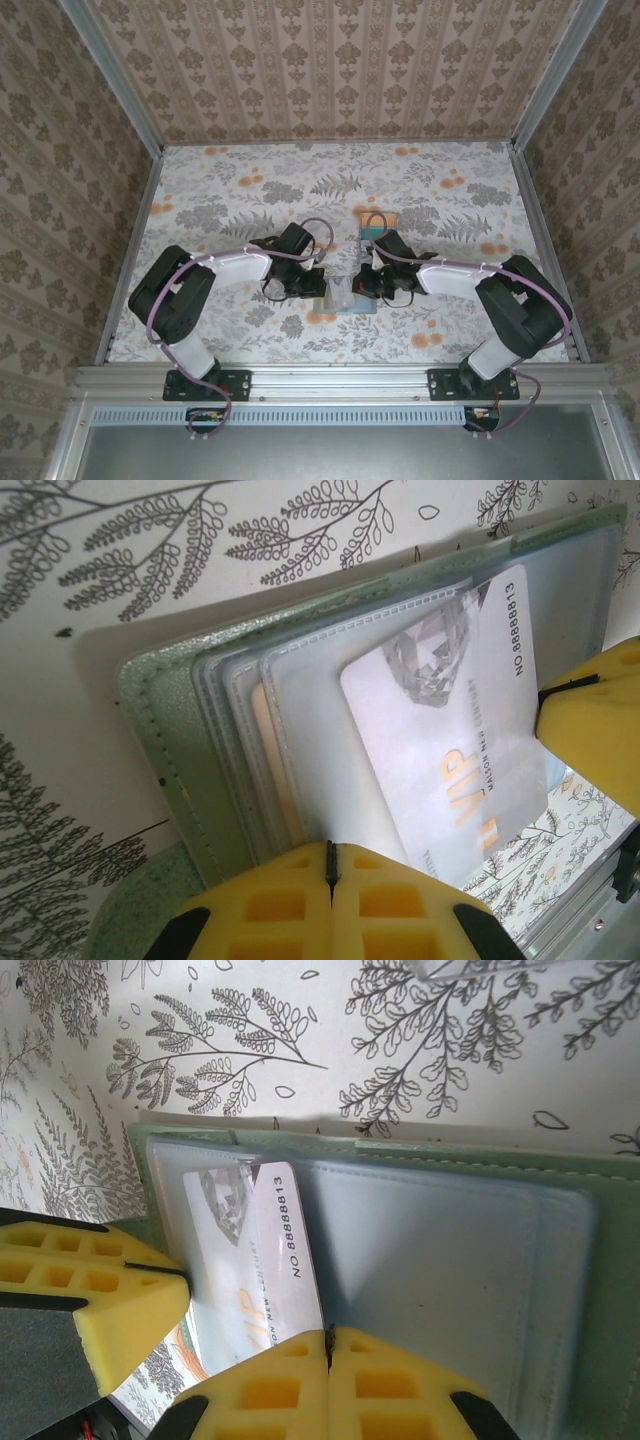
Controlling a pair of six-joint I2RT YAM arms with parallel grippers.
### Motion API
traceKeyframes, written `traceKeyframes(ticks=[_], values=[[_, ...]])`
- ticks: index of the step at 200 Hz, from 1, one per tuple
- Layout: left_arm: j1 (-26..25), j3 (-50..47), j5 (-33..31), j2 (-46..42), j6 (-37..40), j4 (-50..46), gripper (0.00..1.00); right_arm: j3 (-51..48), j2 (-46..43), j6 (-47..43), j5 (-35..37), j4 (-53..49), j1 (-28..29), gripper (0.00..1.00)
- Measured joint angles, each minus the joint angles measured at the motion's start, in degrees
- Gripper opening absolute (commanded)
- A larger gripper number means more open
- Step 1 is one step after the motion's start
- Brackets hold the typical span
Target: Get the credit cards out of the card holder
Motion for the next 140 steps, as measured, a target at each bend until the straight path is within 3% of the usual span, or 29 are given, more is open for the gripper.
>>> traceKeyframes(ticks=[29,52,140], values=[[0.02,0.04,0.24,0.09,0.17,0.00,0.00,0.00,0.33,-0.15,-0.87,0.39,0.02,0.15],[0.00,0.04,0.24,0.11,0.17,0.02,0.00,0.00,1.18,-0.42,-1.31,0.87,0.02,0.20],[0.00,0.04,0.26,0.11,0.17,0.07,0.00,0.28,4.72,-0.85,-4.48,5.18,0.02,0.19]])
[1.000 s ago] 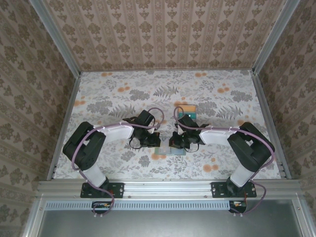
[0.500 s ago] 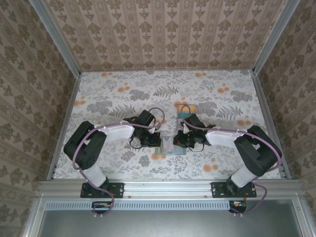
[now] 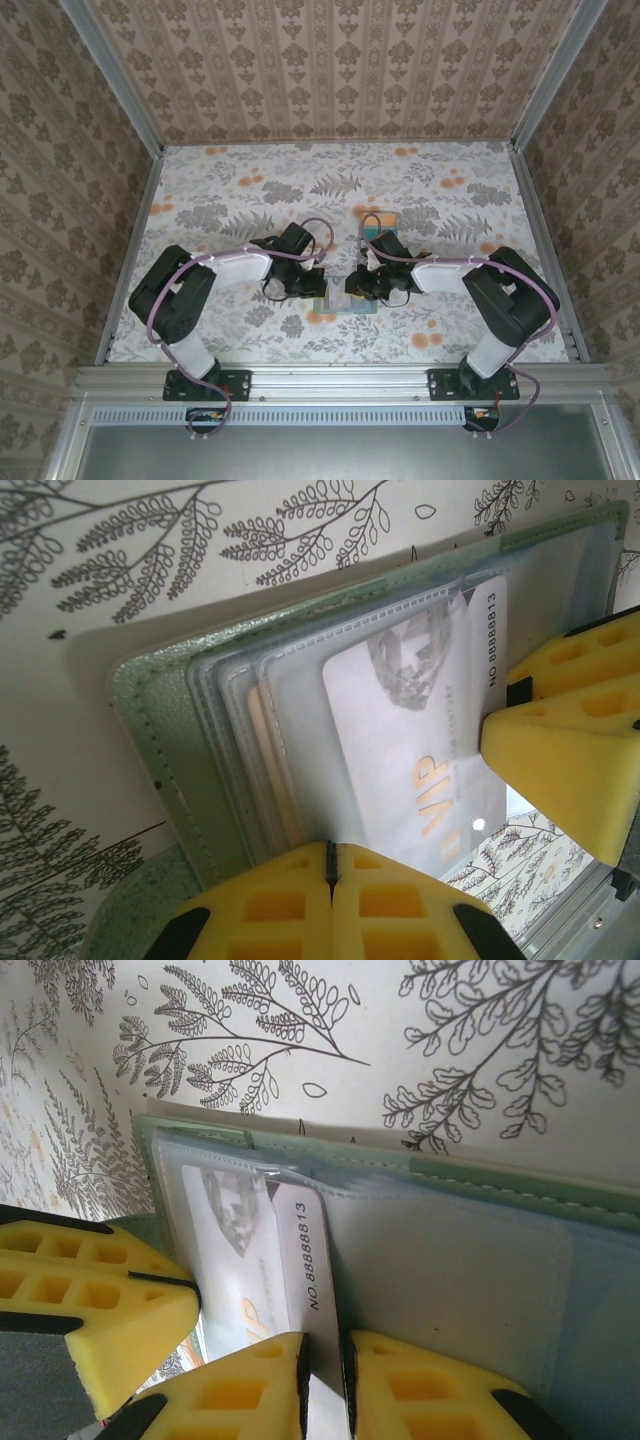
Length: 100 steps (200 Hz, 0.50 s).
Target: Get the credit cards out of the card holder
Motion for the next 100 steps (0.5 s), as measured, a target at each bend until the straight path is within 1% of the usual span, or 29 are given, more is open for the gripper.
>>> traceKeyframes(ticks=[14,47,70,100], values=[[0.00,0.00,0.00,0.00,0.00,0.02,0.00,0.00,0.11,-0.17,-0.22,0.31,0.00,0.10],[0.02,0.00,-0.02,0.00,0.00,0.09,0.00,-0.15,0.11,0.07,-0.61,1.18,0.00,0.00],[0.02,0.00,-0.02,0.00,0.00,0.09,0.00,-1.36,-0.24,0.11,-0.57,2.60,0.00,0.00],[0.17,0.00,0.00,0.00,0.00,0.09,0.00,-3.67,-2.78,0.37,0.44,3.04,-0.02,0.00]])
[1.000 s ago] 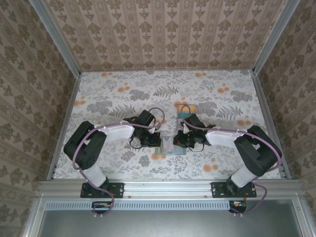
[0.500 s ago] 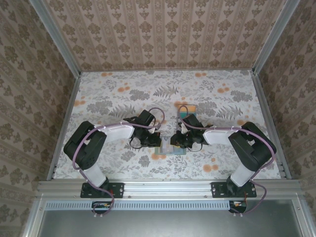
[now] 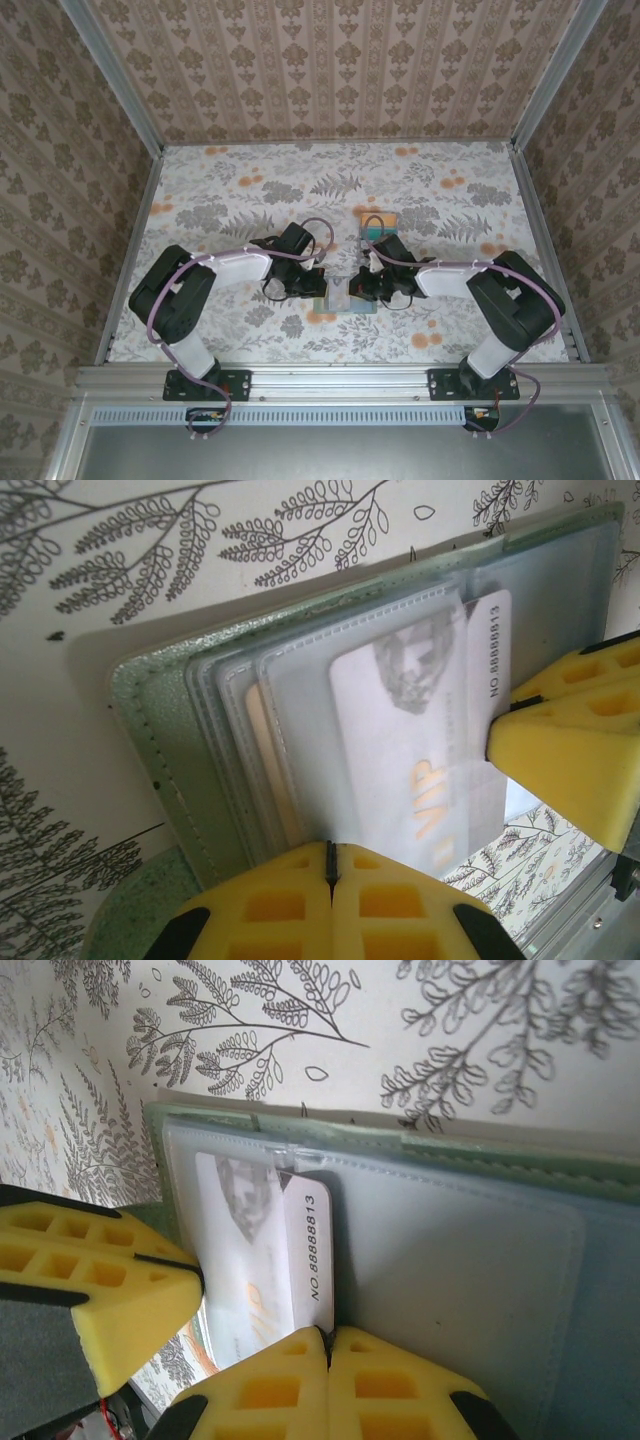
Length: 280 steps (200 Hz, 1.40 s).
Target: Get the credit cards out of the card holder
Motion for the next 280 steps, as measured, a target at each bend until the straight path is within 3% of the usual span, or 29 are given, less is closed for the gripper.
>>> traceKeyframes(ticks=[81,132,163,200,224,251,280], values=[[0.11,-0.02,0.07,0.00,0.00,0.02,0.00,-6.21,-11.19,0.52,3.89,-2.67,-3.32,0.00],[0.17,-0.02,0.20,0.00,0.20,-0.02,0.00,-6.58,-19.91,-3.63,5.29,-10.95,-5.97,0.00],[0.28,0.00,0.20,-0.04,0.61,-0.15,0.02,-1.86,-22.16,-8.13,5.68,-18.80,-6.10,0.00],[1.49,0.72,-0.02,-1.22,0.66,-1.81,0.19,10.38,-22.29,-16.13,7.30,-29.64,-6.10,0.00],[1.99,3.26,-0.07,-3.87,0.76,-3.50,0.36,19.04,-20.87,-23.47,9.29,-36.46,-6.10,0.00],[2.73,5.60,-0.04,-8.41,0.68,-3.58,0.66,27.78,-16.61,-33.79,11.58,-43.30,-6.10,0.00],[4.20,5.62,-0.26,-13.40,-0.22,-3.67,0.88,34.51,-10.99,-46.49,15.06,-48.68,-6.10,0.00]])
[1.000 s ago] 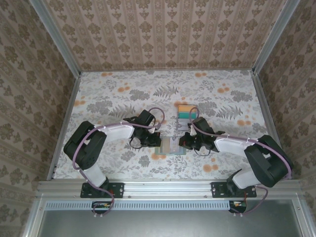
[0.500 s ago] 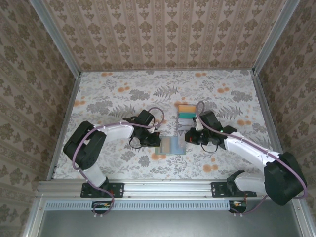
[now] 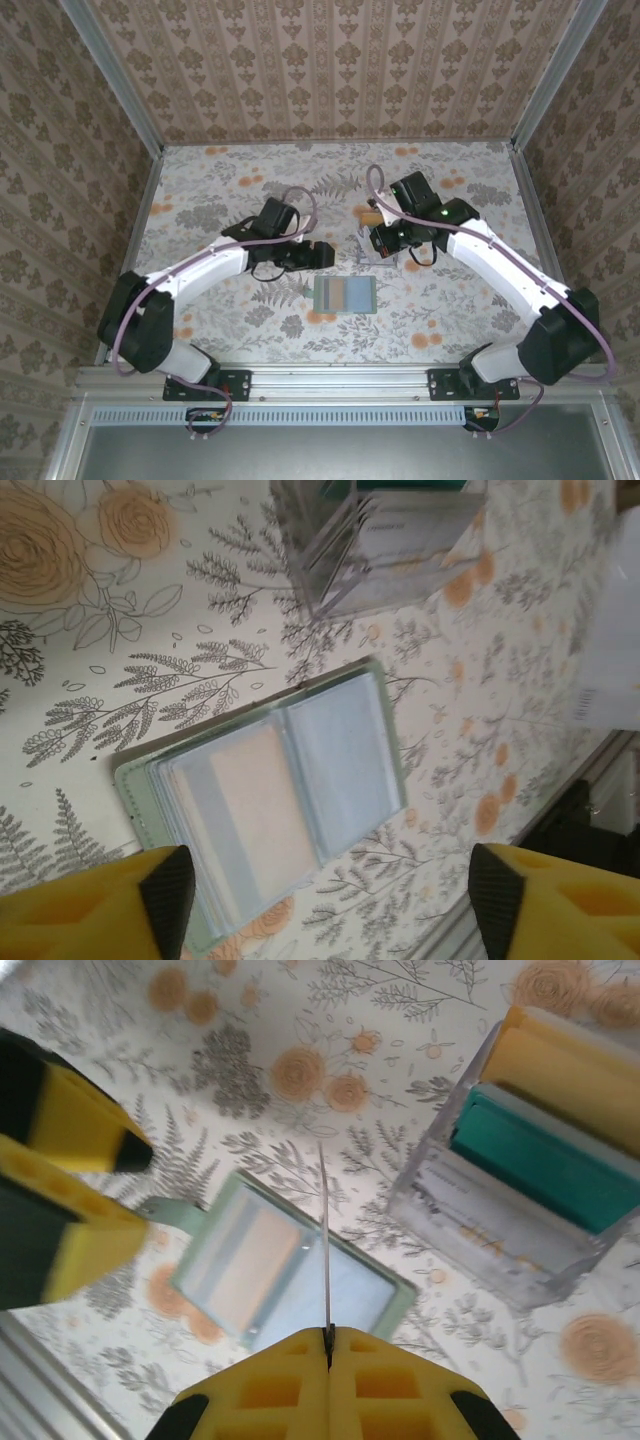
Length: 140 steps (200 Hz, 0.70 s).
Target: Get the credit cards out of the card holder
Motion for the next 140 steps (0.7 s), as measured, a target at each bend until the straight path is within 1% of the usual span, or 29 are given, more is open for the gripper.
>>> traceKeyframes(ticks=[4,20,76,110,140], values=[[0.13,-0.02,-0.22,-0.59,0.02,0.02,0.90,0.52,0.63,-2.10,0.55,-0.44,0.00,0.00],[0.87,-0.42,-0.96,-3.23,-0.33,-0.02,0.92,1.95,2.62,-8.96,2.60,-2.10,0.00,0.00],[4.46,-4.28,-3.58,-11.21,-0.48,-0.74,0.92,3.02,3.96,-31.08,8.20,-2.40,0.26,0.00],[5.75,-5.14,-4.74,-13.03,-0.70,-1.70,0.92,0.68,4.24,-40.65,11.47,0.20,0.87,0.00],[6.14,-5.75,-4.96,-13.05,-0.72,-2.27,0.92,-1.68,5.16,-45.44,13.73,2.23,1.29,0.00]])
